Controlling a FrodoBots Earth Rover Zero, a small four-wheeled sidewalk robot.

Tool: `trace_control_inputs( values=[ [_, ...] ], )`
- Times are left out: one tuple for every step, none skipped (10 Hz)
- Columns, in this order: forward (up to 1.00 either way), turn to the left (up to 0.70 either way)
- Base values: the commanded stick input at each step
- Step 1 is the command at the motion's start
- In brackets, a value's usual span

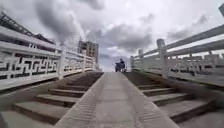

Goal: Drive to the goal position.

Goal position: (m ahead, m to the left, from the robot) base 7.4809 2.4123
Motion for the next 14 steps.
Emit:
trace_control_inputs(
  values=[
    [0.45,0.00],
    [0.45,0.00],
    [0.70,0.00],
    [0.70,0.00],
    [0.70,0.00],
    [0.70,0.00],
    [0.70,0.00],
    [0.70,0.00],
    [0.70,0.00],
    [0.70,0.00],
    [0.70,0.00],
    [0.70,0.00],
    [0.70,0.00],
    [0.70,0.00]
  ],
)
